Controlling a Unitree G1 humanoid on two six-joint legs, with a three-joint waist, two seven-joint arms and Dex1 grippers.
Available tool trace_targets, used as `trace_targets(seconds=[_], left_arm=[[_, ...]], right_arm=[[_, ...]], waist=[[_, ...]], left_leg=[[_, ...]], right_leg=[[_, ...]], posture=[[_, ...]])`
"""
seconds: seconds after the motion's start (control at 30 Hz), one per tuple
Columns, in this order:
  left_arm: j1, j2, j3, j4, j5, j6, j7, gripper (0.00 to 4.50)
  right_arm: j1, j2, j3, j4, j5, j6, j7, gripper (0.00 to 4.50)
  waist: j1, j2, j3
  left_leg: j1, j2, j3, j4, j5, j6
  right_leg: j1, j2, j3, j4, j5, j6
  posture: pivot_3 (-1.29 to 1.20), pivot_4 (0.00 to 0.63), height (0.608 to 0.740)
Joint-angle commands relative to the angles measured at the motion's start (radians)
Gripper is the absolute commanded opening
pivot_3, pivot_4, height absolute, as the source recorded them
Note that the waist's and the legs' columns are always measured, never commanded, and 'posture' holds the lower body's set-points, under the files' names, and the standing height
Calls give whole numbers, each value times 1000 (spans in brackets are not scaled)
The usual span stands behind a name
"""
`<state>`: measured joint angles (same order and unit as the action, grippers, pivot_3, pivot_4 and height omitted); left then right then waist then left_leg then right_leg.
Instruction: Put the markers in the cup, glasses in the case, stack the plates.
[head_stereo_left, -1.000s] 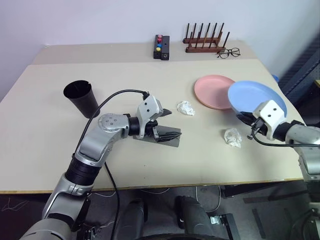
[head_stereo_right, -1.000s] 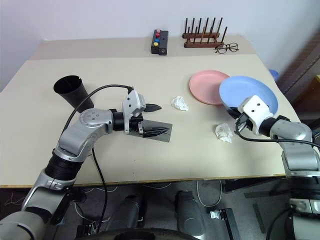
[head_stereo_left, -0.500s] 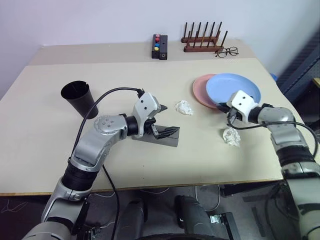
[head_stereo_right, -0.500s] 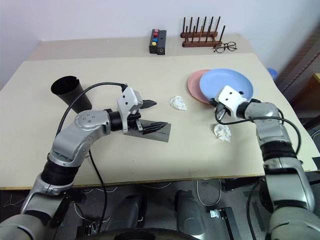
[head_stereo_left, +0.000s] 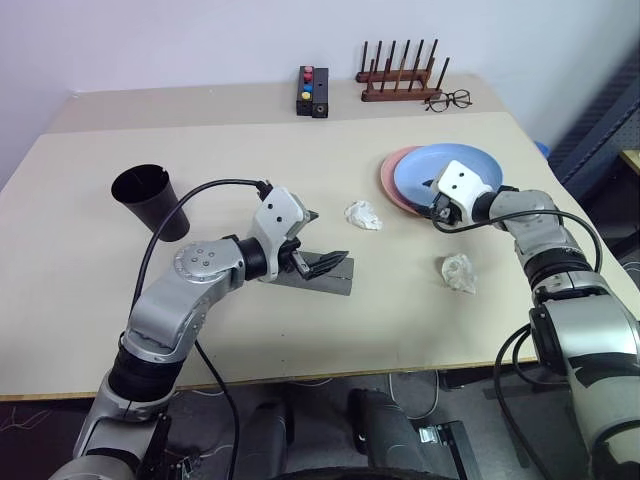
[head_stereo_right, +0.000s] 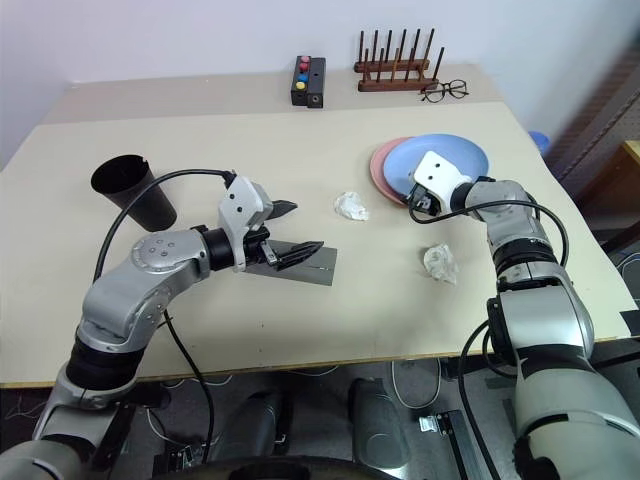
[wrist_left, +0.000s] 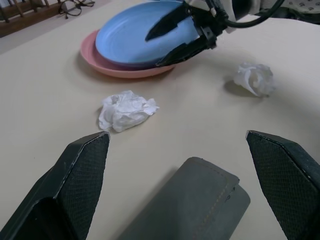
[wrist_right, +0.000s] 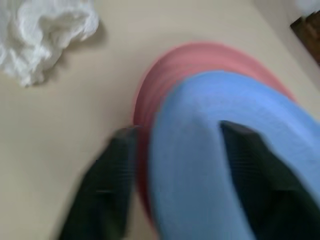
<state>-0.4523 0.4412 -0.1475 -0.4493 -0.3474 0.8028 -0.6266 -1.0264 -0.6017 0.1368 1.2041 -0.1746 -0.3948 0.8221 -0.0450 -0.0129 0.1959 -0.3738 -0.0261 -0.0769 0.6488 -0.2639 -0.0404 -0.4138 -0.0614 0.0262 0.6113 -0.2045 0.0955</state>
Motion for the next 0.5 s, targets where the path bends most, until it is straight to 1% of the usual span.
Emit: trace_targets(seconds=[0.03,0.23,0.33,0.43,0.5], left_arm=[[1,7,23,-42,-13,2,15,4500],[-11,6,8,-21,-20,-12,14,4500],[-26,0,-4,-2,-22,-20,4,4500],[-29,-1,-12,18,-24,-31,-11,4500],[-28,-1,-21,42,-20,-48,-29,4500]], right_arm=[[-32,11,-15,1,3,-37,-15,4488],[-17,10,-79,-77,89,-28,48,4488],[31,-21,-120,-191,154,29,123,4488],[122,-67,-145,-378,215,137,195,4488],[252,-130,-175,-613,300,296,276,4488]], waist=[[0,0,0],[0,0,0],[3,0,0],[5,0,0],[12,0,0]], left_leg=[[0,0,0,0,0,0],[0,0,0,0,0,-1],[0,0,0,0,0,-1],[0,0,-1,0,0,-1],[-1,-1,-1,0,0,-1]], right_leg=[[0,0,0,0,0,0],[0,0,0,0,0,0],[0,0,0,0,0,0],[0,0,0,0,0,1],[0,-1,0,0,0,2]], posture=[[0,150,740],[0,150,740],[0,150,740],[0,150,740],[0,150,740]])
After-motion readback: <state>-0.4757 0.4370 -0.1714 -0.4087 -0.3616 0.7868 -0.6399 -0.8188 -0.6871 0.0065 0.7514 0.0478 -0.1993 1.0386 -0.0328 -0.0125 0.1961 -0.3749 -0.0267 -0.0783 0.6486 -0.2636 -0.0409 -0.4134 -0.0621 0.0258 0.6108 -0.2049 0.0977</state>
